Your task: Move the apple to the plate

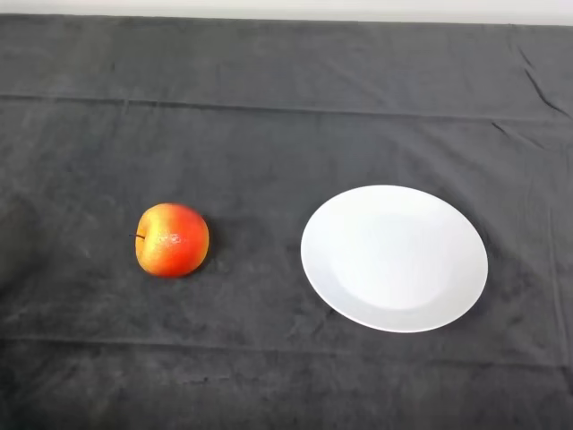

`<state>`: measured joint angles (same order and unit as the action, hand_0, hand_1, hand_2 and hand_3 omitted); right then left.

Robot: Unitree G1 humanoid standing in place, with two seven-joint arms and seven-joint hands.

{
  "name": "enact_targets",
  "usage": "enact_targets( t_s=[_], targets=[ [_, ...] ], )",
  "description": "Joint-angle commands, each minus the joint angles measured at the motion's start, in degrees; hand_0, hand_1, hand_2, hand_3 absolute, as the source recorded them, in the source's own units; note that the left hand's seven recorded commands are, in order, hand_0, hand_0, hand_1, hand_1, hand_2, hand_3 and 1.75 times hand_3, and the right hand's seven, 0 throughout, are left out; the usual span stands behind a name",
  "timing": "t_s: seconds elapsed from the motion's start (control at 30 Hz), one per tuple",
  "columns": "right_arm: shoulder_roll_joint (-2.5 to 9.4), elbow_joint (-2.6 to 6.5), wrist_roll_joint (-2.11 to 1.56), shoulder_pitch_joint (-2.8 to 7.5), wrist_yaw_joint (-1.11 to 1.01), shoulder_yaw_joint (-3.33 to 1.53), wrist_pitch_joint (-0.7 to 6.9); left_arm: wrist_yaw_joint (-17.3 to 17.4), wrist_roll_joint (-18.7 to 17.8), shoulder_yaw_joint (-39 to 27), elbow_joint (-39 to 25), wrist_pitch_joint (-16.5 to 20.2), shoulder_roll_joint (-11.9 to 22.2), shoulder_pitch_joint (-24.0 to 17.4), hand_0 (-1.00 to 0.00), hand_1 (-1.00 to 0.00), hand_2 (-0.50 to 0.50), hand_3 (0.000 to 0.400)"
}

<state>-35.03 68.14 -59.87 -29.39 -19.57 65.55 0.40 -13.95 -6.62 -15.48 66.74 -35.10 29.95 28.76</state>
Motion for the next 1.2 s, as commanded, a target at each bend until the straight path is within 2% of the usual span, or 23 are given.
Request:
enact_targets(
  t_s=[0.03,0.3,0.67,0.83,1.2],
  targets=[
    [-1.52,-0.82,-0.6,0.54,0.24,0.34,0.14,0.4,1.3,1.3,-2.8,-1.6,-0.3,3.1,0.0,0.0,0.0,0.0],
    [-1.47,-0.91,-0.59,0.56,0.28,0.32,0.14,1.9,2.7,3.8,-10.3,-0.4,-2.7,0.8,0.0,0.0,0.0,0.0],
    [-1.34,-1.19,-0.55,0.62,0.4,0.26,0.16,2.8,4.6,7.7,-21.2,4.5,-5.9,-1.4,0.0,0.0,0.0,0.0],
    [-1.27,-1.33,-0.53,0.66,0.47,0.22,0.16,3.0,5.8,9.8,-22.5,5.7,-7.6,-1.1,0.0,0.0,0.0,0.0],
    [-1.17,-1.57,-0.5,0.72,0.6,0.17,0.19,3.4,8.2,14.2,-20.6,8.8,-10.6,1.6,0.0,0.0,0.0,0.0]
  ],
)
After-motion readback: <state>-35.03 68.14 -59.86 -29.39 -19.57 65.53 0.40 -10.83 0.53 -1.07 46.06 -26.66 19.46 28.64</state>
